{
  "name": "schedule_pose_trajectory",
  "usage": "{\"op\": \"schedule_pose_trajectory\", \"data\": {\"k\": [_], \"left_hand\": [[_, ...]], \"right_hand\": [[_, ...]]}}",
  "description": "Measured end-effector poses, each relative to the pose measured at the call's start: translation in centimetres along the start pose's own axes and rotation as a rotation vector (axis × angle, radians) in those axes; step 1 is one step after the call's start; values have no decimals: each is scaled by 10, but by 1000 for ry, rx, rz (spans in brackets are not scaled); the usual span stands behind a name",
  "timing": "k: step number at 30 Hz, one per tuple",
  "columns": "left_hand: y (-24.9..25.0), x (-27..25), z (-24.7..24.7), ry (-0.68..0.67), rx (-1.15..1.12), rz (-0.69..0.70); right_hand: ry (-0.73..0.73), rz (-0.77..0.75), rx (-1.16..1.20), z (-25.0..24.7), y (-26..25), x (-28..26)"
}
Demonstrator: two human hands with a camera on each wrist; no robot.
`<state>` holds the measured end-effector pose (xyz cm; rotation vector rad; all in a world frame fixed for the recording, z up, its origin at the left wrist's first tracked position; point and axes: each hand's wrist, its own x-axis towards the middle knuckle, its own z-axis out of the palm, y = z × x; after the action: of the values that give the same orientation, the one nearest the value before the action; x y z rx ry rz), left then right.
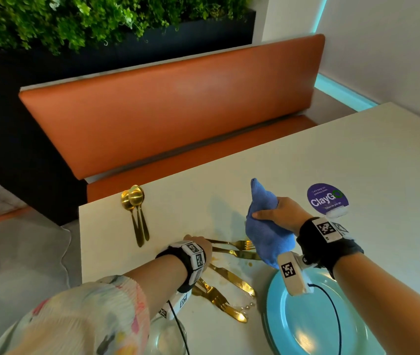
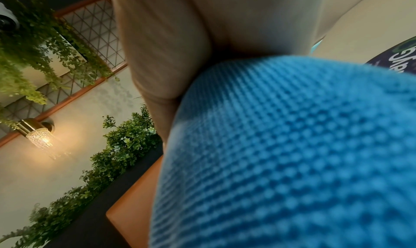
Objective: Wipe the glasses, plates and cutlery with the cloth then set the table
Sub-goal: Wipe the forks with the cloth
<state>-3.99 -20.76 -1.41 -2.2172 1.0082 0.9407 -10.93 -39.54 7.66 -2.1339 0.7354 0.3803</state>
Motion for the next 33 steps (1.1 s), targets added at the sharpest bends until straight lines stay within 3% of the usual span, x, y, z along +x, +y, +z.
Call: {"op": "schedule_pose_trajectory", "data": {"k": [2, 6, 10, 15, 20, 27, 33], "left_hand": [[-2, 0, -1, 57, -44, 12], [-4, 0, -5, 22, -100, 2], [-10, 5, -8, -103, -196, 50], [-20, 8, -8, -161, -321, 115], [-32, 2, -26, -29, -426, 142], [-78, -22, -62, 174, -876, 29], [-84, -40, -76, 302, -1198, 27]], "right_hand": [[-5, 3, 12, 0, 2, 1], [-3, 10, 17, -2, 2, 5], [12, 17, 27, -3, 3, 9], [19, 20, 59, 0, 6, 14], [71, 3, 190, 5, 6, 18], [261, 72, 693, -1, 2, 19], [115, 42, 826, 20, -22, 12]]}}
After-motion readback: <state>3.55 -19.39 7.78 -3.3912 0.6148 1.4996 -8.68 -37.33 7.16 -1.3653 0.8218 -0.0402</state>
